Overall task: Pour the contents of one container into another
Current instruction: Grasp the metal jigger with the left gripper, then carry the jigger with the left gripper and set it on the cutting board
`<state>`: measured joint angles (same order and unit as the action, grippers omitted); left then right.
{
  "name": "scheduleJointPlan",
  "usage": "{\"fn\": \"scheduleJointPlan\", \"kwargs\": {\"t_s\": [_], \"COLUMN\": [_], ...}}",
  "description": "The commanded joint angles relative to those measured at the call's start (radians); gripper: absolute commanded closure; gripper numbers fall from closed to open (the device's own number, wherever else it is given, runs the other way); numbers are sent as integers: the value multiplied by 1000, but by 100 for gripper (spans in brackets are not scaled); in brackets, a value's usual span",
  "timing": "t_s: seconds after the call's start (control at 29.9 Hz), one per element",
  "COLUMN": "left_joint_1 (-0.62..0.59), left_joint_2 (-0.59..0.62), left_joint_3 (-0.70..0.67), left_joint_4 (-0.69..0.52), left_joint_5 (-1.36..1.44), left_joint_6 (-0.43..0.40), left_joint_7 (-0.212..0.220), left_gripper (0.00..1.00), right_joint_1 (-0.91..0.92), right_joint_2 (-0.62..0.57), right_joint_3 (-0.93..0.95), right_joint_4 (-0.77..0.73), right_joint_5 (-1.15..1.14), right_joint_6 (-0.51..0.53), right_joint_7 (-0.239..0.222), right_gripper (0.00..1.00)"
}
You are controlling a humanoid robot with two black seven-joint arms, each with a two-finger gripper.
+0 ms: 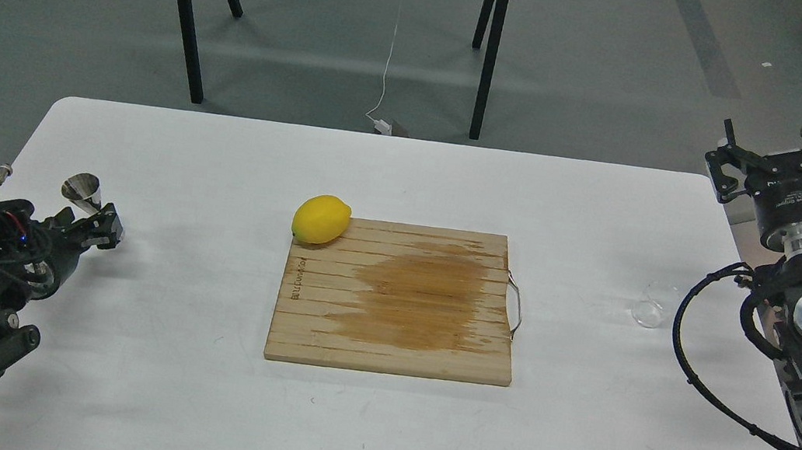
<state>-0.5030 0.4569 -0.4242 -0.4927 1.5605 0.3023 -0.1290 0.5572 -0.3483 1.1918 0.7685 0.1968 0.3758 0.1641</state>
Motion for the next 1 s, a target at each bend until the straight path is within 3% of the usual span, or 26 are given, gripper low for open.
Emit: {"fn": "scheduleJointPlan", "kwargs": {"t_s": [0.0,0.03,0.13,0.4,0.53,0.67,0.84,0.97], "left_joint_1": [-2,-2,-3,-14,-29,-52,-97,-160], "left_joint_2": [-4,-4,-3,3,69,179,327,342], "left_joint_3": [1,1,1,-2,-2,-4,-8,-5], "left_joint_4": [0,2,2,-15,-82,-266,-599,-773], "left_joint_5": [6,6,6,4,6,16,108,254], "left_joint_6": [8,8,15,75,93,107,107,83], "left_joint_7": [0,0,0,-1,-1,2,32,68], "left_gripper": [68,79,92,96,98,99,99,99], "right_joint_1": [1,1,6,12,13,15,27,47], "right_joint_2": [0,2,0,0,-1,-1,-3,-12], "right_joint_3": [0,0,2,2,5,6,0,-3], "right_joint_4": [-3,-8,-12,-12,-15,-20,-21,-35], "right_joint_5": [0,0,0,0,1,0,0,0], "right_joint_6": [0,0,0,0,0,0,-6,-12], "right_joint_7": [0,0,0,0,0,0,-3,-17], "right_gripper": [1,1,1,1,1,1,1,1]}}
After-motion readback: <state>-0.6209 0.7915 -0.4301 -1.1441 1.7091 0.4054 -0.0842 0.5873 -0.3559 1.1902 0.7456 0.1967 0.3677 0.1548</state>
